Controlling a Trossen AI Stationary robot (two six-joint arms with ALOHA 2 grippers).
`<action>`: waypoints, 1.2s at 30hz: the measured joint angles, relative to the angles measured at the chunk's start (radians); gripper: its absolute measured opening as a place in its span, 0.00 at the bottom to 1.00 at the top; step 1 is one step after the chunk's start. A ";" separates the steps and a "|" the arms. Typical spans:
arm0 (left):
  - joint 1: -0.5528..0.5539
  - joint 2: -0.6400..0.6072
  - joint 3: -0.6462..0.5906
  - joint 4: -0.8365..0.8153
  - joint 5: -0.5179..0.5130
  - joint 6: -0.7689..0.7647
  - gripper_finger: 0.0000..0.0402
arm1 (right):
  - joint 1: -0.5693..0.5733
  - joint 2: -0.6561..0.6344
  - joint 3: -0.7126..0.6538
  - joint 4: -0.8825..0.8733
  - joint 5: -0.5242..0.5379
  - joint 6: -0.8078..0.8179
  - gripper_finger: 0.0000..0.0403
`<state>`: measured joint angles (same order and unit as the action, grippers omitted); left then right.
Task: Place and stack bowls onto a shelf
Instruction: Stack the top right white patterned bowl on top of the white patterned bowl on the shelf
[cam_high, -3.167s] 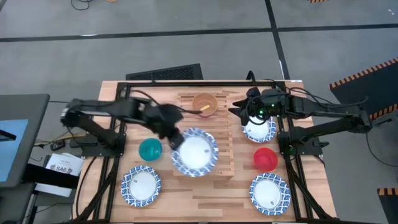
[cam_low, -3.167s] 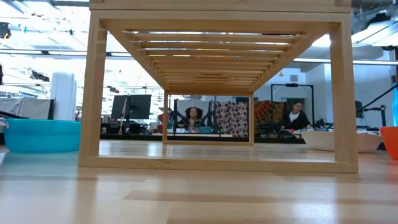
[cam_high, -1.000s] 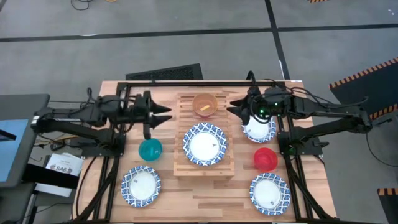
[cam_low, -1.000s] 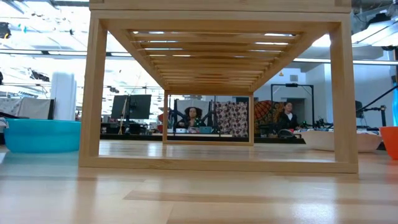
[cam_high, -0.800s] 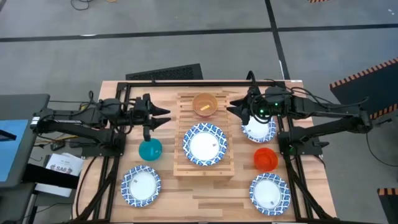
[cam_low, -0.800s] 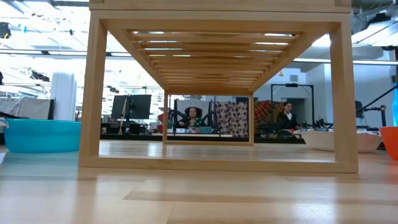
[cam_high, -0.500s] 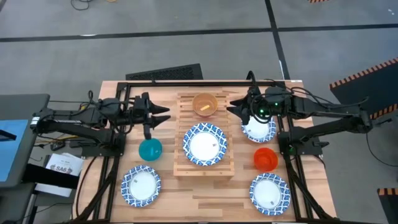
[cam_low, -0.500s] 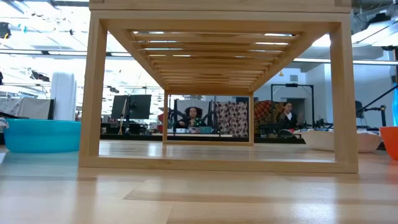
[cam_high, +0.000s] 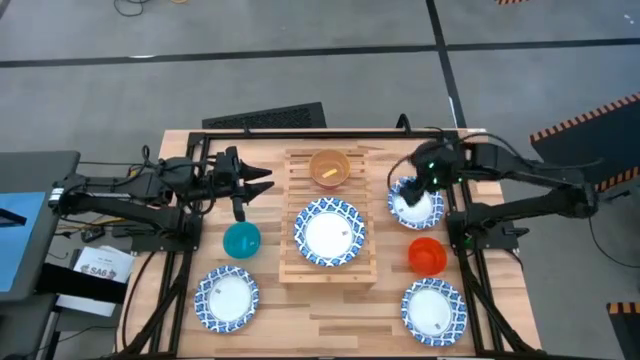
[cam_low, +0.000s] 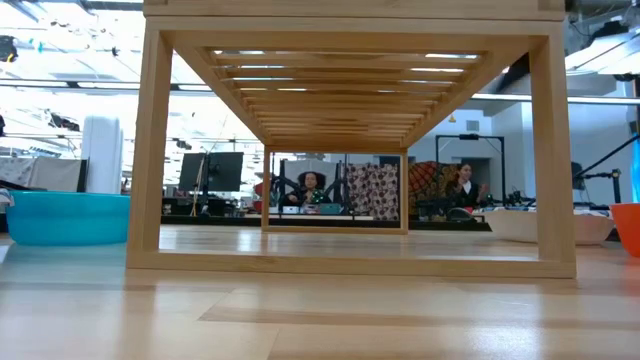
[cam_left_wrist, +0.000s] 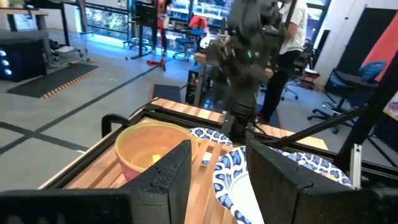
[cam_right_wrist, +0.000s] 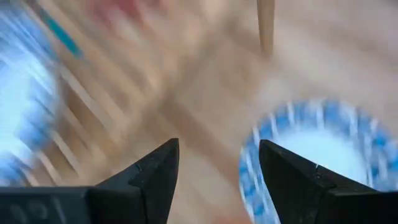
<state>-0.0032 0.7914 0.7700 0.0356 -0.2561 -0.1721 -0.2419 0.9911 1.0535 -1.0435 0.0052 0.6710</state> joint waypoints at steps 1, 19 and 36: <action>0.000 0.000 0.000 0.000 -0.003 0.000 0.34 | 0.015 0.007 -0.020 -0.023 -0.021 0.010 0.62; 0.000 0.000 0.000 0.000 -0.054 0.004 0.34 | 0.246 0.232 -0.330 0.137 0.095 0.170 0.62; 0.000 0.001 0.001 0.002 -0.065 -0.007 0.34 | 0.246 0.419 -0.330 0.127 0.129 0.130 0.34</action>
<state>-0.0032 0.7921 0.7712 0.0376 -0.3206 -0.1791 0.0044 1.4098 0.7238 -0.9163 0.1338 0.8007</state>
